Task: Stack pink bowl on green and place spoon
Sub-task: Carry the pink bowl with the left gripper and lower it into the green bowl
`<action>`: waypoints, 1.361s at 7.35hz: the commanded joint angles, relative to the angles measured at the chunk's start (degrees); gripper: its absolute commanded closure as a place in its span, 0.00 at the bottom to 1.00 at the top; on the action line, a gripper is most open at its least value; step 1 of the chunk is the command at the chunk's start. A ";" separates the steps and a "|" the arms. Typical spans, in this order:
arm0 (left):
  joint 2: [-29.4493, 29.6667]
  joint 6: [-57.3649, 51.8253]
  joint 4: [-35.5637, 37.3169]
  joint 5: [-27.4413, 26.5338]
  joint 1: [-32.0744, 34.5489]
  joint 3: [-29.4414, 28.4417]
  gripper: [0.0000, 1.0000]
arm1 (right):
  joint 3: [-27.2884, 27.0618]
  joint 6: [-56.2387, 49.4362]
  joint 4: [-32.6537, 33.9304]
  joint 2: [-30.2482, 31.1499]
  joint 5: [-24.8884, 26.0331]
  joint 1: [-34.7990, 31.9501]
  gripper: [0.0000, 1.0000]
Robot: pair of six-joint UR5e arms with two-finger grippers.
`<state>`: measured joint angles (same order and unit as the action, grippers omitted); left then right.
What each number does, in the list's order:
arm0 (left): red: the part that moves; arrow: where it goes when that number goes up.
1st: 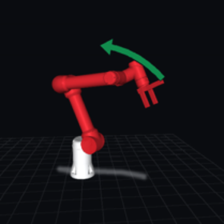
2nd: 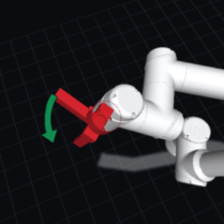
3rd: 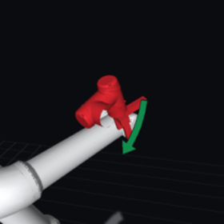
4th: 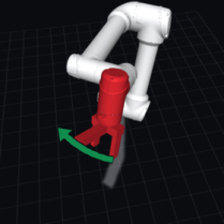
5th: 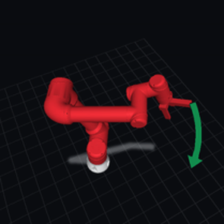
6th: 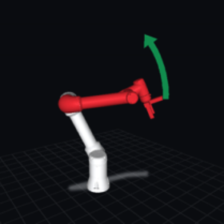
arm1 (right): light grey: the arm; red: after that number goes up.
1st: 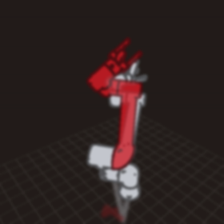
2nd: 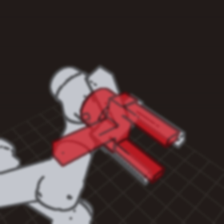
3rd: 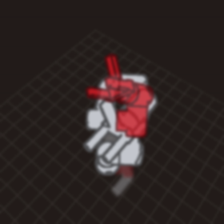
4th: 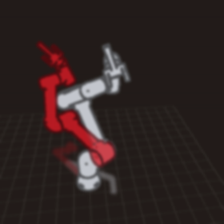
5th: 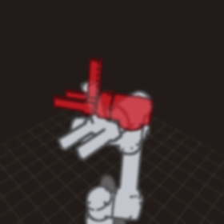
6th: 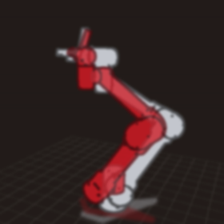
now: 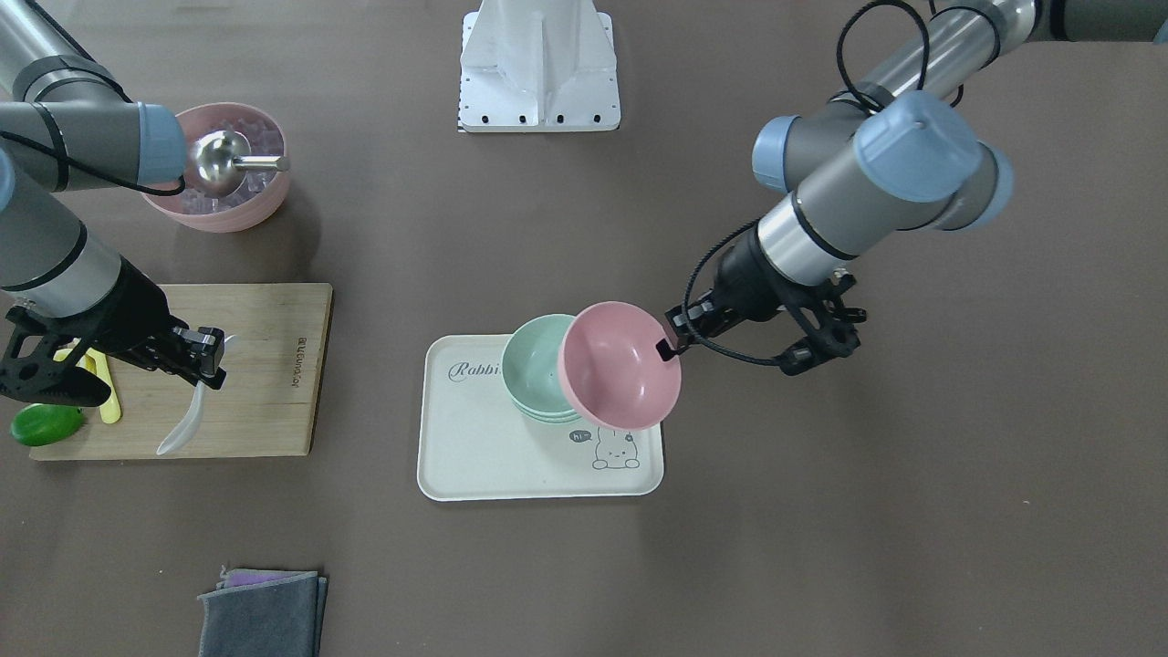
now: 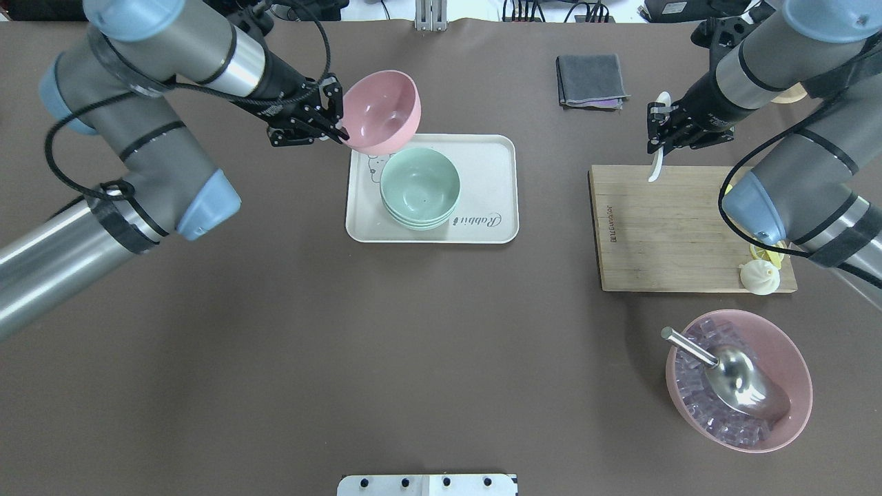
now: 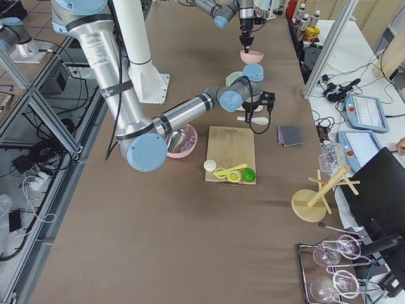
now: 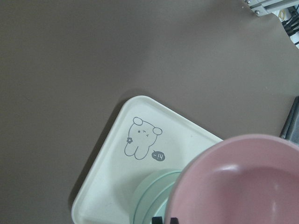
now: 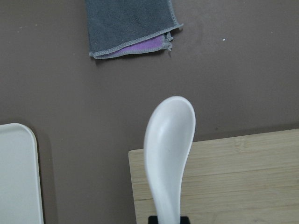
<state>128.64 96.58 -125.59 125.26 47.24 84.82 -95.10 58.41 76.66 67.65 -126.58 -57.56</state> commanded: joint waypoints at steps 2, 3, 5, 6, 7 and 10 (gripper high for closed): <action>0.74 -0.51 -3.08 -7.67 -5.67 0.08 1.00 | -0.08 -0.06 -0.02 -0.41 0.11 0.00 1.00; 0.74 -1.13 -3.08 -7.58 -5.67 0.17 1.00 | -0.08 -0.06 -0.02 -0.41 0.02 0.00 1.00; 0.30 -5.25 -2.90 -7.67 -5.93 -0.27 1.00 | -0.08 -0.06 -0.02 -0.50 0.02 0.00 1.00; 0.30 -5.26 -2.99 -7.75 -6.80 -0.36 1.00 | -0.08 -0.06 -0.02 -0.50 0.02 0.00 1.00; 0.30 -5.26 -2.99 -7.75 -6.90 -0.62 1.00 | -0.08 -0.06 -0.02 -0.50 0.02 0.00 1.00; 0.39 -5.26 -3.16 -7.84 -7.25 -1.50 1.00 | -0.08 -0.06 -0.02 -0.50 -0.07 0.00 1.00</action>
<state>129.01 91.33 -128.68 117.47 40.08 83.42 -95.18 58.36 76.64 67.15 -126.62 -57.57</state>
